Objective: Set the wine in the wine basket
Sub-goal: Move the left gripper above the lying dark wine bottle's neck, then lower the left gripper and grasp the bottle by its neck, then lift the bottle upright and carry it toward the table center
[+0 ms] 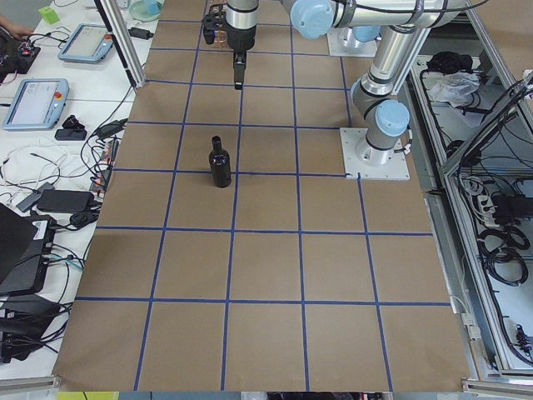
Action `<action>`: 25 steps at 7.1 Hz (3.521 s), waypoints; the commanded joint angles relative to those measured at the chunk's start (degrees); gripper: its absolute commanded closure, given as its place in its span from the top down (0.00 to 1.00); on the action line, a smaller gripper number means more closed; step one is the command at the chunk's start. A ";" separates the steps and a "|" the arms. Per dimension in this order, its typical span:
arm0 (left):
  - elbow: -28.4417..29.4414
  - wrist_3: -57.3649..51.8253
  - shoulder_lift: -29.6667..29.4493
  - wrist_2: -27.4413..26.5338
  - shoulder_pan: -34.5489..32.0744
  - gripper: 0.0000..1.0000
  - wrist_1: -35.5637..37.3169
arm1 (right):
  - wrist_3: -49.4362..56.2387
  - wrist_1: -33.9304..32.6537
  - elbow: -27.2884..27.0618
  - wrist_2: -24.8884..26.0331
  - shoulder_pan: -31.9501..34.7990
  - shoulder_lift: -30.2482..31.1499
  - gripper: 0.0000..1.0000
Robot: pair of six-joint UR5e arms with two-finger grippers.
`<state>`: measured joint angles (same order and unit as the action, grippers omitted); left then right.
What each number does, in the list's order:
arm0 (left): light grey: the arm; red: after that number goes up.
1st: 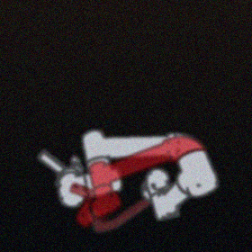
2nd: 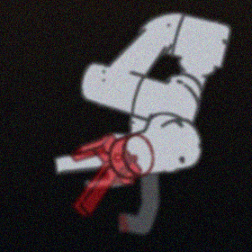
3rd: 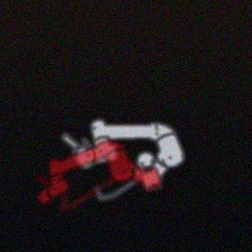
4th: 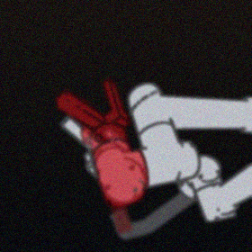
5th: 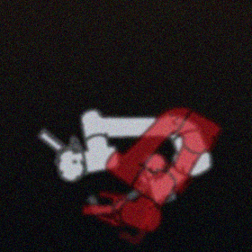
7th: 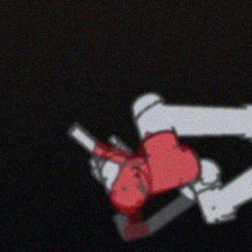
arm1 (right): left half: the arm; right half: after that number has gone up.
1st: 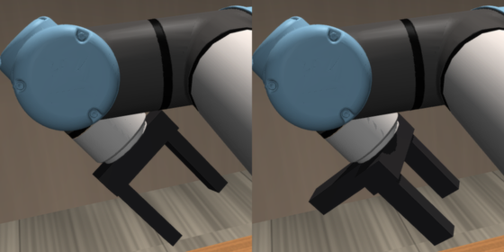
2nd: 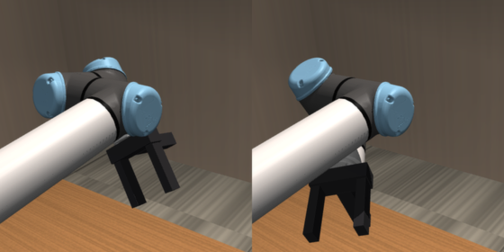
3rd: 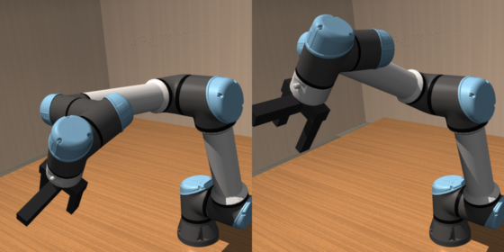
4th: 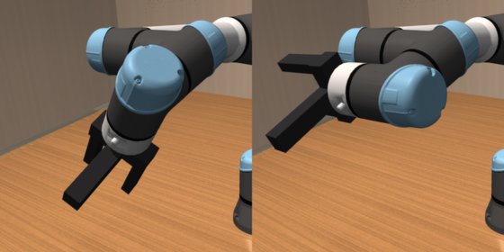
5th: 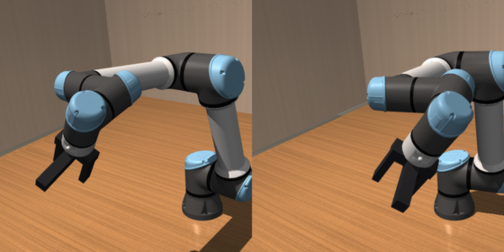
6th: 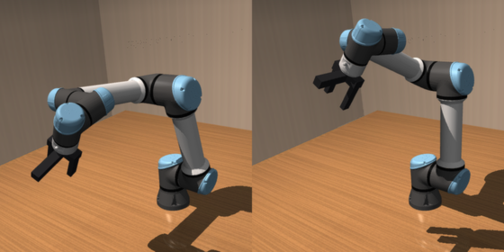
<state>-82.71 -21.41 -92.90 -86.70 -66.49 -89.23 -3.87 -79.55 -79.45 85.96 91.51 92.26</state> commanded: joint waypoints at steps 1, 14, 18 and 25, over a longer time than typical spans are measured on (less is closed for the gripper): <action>-0.08 -3.11 -6.47 1.00 2.67 1.00 6.32 | 0.09 0.01 0.00 0.00 -0.01 0.28 1.00; -0.26 -3.20 -16.61 -1.72 2.76 0.44 7.15 | 0.26 0.36 -0.09 0.79 0.34 0.46 1.00; 0.00 -3.28 -16.35 -3.92 2.68 0.00 5.91 | 0.18 0.44 -0.09 0.79 0.43 0.55 0.99; 1.68 12.86 -8.98 0.03 -13.02 0.00 -1.73 | 0.09 0.36 -0.17 1.23 0.34 0.46 0.99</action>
<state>-80.65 -12.86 -103.39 -87.22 -75.07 -90.21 -3.78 -79.19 -79.57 87.08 91.86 92.72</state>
